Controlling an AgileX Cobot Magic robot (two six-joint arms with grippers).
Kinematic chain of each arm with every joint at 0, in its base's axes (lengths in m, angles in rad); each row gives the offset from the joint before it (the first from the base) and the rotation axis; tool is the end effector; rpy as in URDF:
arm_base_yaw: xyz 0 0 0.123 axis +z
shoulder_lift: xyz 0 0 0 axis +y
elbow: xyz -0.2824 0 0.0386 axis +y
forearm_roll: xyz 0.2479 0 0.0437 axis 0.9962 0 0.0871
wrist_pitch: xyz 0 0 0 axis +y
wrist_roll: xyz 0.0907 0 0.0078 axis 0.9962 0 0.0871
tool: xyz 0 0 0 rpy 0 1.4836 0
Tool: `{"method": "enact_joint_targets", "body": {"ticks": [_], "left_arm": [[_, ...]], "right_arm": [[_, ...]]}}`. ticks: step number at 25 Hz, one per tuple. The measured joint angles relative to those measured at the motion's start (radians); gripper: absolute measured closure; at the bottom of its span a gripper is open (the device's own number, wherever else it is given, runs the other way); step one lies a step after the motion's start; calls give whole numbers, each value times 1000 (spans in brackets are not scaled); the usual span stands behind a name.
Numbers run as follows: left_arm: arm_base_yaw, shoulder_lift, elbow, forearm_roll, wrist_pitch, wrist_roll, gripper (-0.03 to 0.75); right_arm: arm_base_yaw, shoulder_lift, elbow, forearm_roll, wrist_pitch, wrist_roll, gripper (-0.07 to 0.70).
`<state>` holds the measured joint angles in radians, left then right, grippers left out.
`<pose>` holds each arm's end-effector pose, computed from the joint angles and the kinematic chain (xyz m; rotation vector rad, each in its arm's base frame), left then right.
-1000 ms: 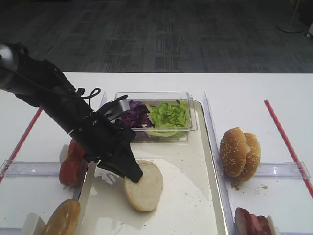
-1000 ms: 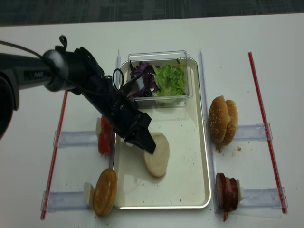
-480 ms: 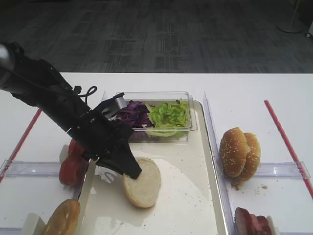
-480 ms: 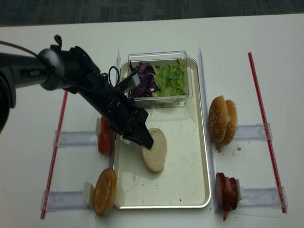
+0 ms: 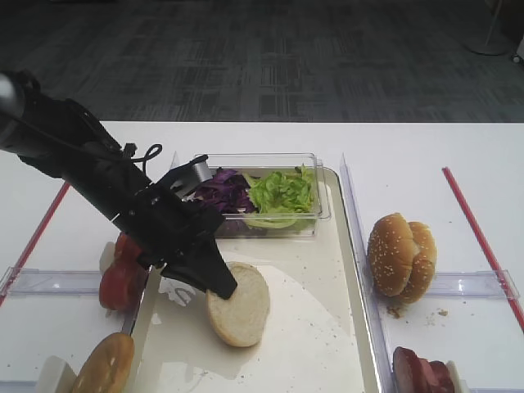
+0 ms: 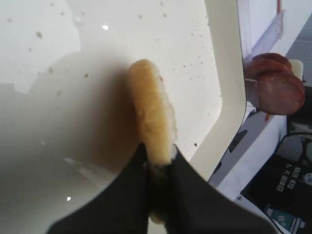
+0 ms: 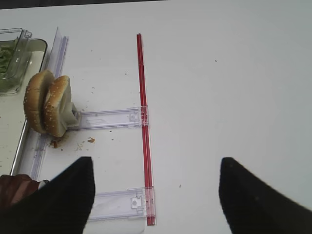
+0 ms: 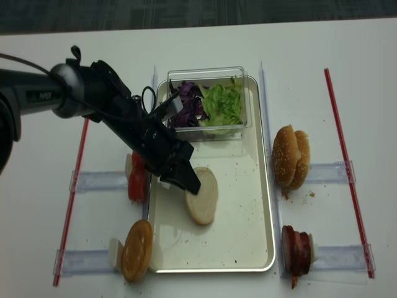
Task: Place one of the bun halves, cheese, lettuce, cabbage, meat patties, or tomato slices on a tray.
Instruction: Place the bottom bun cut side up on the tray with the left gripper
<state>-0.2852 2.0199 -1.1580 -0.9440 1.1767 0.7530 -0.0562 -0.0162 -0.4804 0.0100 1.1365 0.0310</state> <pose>0.3093 -0.1617 0.1413 -0.6479 -2.6498 1.2230 -0.0084 0.0013 0.2657 0.0916 2.1215 -0.0028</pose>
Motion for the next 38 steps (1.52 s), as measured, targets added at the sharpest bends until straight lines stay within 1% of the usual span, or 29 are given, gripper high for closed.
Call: {"method": "enact_joint_targets", "body": {"ticks": [8, 11, 15, 21, 23, 28, 31, 38], "left_arm": [[0, 0, 0, 17, 0, -6, 692], [0, 0, 0, 23, 0, -12, 679], [0, 0, 0, 24, 0, -14, 646], [0, 0, 0, 24, 0, -15, 561], [0, 0, 0, 25, 0, -17, 543], [0, 0, -26, 28, 0, -26, 526], [0, 0, -49, 46, 0, -56, 508], [0, 0, -54, 64, 0, -78, 489]], "right_arm": [[0, 0, 0, 0, 0, 0, 79], [0, 0, 0, 0, 0, 0, 79], [0, 0, 0, 0, 0, 0, 79], [0, 0, 0, 0, 0, 0, 79], [0, 0, 0, 0, 0, 0, 79], [0, 0, 0, 0, 0, 0, 79], [0, 0, 0, 0, 0, 0, 79], [0, 0, 0, 0, 0, 0, 79]]}}
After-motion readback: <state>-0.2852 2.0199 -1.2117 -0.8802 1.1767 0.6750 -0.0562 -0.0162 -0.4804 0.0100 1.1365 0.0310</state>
